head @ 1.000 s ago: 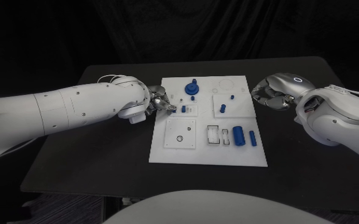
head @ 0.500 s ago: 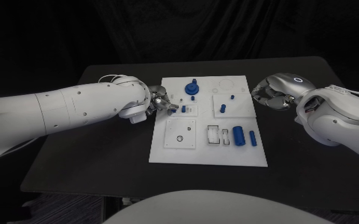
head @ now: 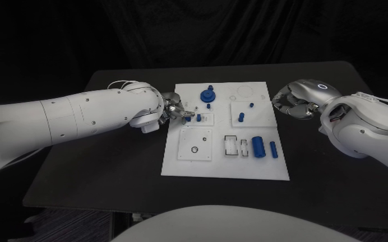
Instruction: Assemble the parts on the task board
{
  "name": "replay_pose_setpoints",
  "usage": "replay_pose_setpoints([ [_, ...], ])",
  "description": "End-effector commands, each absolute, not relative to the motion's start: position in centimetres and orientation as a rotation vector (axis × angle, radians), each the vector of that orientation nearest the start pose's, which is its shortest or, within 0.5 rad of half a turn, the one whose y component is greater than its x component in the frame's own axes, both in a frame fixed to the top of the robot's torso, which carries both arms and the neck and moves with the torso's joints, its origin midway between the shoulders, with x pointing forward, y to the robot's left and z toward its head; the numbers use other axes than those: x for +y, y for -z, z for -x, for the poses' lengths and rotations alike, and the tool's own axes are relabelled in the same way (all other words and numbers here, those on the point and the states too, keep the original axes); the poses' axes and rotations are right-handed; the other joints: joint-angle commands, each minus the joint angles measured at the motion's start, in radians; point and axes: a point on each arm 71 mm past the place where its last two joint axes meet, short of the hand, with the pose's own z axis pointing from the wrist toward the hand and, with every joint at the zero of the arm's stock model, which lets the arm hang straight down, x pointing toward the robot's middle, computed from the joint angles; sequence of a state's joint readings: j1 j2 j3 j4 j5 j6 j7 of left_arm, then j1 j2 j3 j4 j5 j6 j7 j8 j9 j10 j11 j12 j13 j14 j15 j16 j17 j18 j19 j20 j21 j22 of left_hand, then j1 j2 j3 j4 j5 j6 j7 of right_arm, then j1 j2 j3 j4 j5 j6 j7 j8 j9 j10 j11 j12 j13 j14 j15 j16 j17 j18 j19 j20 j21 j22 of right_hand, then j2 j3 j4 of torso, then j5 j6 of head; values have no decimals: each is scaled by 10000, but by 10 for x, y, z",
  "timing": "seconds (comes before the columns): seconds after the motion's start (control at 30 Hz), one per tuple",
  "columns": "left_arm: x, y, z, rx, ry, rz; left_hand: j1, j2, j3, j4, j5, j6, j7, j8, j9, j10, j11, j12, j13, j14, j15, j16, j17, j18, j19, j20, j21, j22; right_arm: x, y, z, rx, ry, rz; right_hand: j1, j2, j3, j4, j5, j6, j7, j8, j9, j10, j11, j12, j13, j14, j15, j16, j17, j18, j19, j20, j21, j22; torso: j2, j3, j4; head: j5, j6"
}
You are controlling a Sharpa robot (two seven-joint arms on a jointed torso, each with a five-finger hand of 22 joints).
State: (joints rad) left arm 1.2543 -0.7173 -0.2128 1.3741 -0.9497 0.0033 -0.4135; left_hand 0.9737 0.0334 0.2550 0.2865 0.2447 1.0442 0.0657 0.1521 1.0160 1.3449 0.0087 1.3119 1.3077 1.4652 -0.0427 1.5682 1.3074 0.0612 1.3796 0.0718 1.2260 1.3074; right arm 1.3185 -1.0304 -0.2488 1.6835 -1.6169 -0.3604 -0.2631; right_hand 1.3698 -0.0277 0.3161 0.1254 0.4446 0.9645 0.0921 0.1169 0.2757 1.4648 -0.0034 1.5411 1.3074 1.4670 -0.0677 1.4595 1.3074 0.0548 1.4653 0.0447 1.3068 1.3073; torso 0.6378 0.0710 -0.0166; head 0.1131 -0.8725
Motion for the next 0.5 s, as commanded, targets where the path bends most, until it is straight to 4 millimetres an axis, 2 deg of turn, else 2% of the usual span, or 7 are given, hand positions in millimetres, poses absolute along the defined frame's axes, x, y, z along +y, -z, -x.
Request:
replay_pose_setpoints([
  [0.03,198,263,-488,23236,4889,2719,203,54,-107,-6,191,-158,6,210,244,-26,-16,33,1043,1056,42,26,2634,171,-27,16,4,1601,-254,191,-446,16945,-3640,2402,59,-1,33,-2,52,67,-5,-57,15,673,-34,-53,2230,752,-35,-42,1507,47,52,-56,-39,1835,6,-1,3,-1,-2],
  [0.1,197,263,-488,23194,4923,2725,251,64,-124,-5,251,-197,4,269,314,-24,-20,39,1044,1056,39,26,2634,175,-38,14,-14,1595,-254,191,-446,16954,-3637,2406,59,-1,33,-2,52,67,-5,-57,15,673,-34,-53,2230,752,-35,-42,1507,47,52,-56,-39,1835,2,-3,3,7,-2],
  [0.17,197,263,-488,23161,4944,2733,458,66,-132,-45,492,-326,-3,411,492,-35,-27,40,1039,1056,33,26,2634,176,-41,7,-16,1594,-254,191,-446,16963,-3633,2409,59,-1,33,-2,52,67,-5,-57,15,673,-34,-53,2230,752,-35,-42,1507,47,52,-56,-39,1835,-1,-2,2,16,-2],
  [0.37,198,264,-489,23174,4915,2741,803,26,-112,-106,838,-531,-8,591,716,-48,-32,43,1032,1056,30,26,2634,175,-42,1,-13,1595,-254,192,-446,16994,-3626,2425,59,-1,33,-2,52,67,-5,-57,15,673,-34,-53,2230,752,-35,-42,1507,47,52,-56,-39,1835,2,-3,-2,34,-2],
  [0.5,198,264,-489,23212,4910,2721,1150,-19,1,-189,1428,-649,-31,759,885,-63,-52,39,1020,1056,13,26,2634,176,-45,-11,-15,1594,-254,192,-446,17008,-3622,2431,59,-1,33,-2,52,67,-5,-57,15,673,-34,-53,2230,752,-35,-42,1507,47,52,-56,-39,1835,1,-2,-4,36,-2],
])
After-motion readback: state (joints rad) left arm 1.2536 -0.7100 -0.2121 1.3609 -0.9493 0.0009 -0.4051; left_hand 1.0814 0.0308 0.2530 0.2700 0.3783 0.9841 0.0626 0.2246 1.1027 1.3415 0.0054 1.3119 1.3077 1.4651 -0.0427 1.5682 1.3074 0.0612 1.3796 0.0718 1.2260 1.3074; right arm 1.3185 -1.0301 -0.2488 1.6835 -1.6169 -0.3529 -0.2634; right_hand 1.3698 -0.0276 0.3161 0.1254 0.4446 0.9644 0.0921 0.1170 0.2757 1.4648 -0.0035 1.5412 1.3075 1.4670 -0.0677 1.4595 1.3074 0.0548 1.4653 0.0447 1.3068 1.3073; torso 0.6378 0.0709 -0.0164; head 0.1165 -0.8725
